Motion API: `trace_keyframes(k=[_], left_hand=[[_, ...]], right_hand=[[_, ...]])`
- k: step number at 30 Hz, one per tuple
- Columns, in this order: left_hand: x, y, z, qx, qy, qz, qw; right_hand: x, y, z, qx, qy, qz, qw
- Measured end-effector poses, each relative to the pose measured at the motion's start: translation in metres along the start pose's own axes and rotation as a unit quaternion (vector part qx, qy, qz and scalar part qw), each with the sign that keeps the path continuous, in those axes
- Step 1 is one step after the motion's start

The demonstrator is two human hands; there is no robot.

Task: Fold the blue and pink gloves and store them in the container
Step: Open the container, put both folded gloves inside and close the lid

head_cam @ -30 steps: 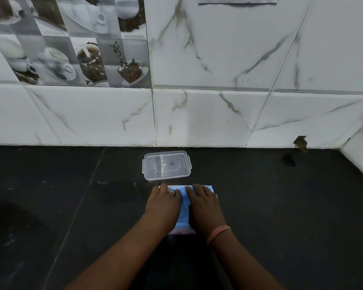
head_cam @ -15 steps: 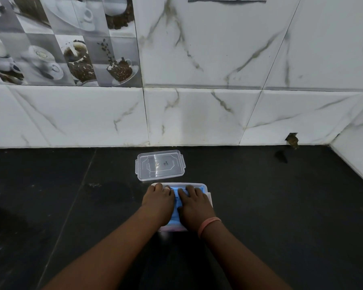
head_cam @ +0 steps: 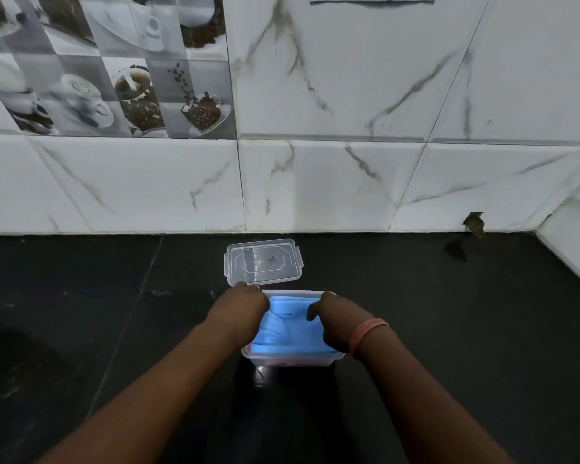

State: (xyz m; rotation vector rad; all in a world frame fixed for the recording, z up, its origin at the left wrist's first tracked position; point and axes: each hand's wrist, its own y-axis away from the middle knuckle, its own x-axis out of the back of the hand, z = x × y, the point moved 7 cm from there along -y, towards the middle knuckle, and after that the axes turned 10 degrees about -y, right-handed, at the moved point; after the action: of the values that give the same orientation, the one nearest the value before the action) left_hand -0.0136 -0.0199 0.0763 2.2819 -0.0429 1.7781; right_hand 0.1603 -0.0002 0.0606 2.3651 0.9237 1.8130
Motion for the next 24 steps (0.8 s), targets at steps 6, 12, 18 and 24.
trace_keyframes(k=[6, 12, 18, 24], left_hand=[[-0.005, -0.009, 0.026, 0.024, -0.023, -0.033, 0.999], [-0.019, -0.018, 0.051, -0.004, -0.075, -0.076, 0.994], [-0.013, -0.016, 0.052, -0.033, -0.173, -0.051, 0.983], [0.012, -0.011, 0.047, 0.010, -0.160, -0.024, 0.987]], right_hand=[[-0.027, -0.016, -0.016, -0.007, 0.099, -0.027, 0.995], [-0.037, -0.024, -0.017, -0.061, 0.051, -0.011, 0.997], [-0.028, -0.021, -0.018, -0.065, 0.033, 0.001, 0.997], [-0.010, -0.012, -0.026, 0.003, 0.076, 0.090, 0.993]])
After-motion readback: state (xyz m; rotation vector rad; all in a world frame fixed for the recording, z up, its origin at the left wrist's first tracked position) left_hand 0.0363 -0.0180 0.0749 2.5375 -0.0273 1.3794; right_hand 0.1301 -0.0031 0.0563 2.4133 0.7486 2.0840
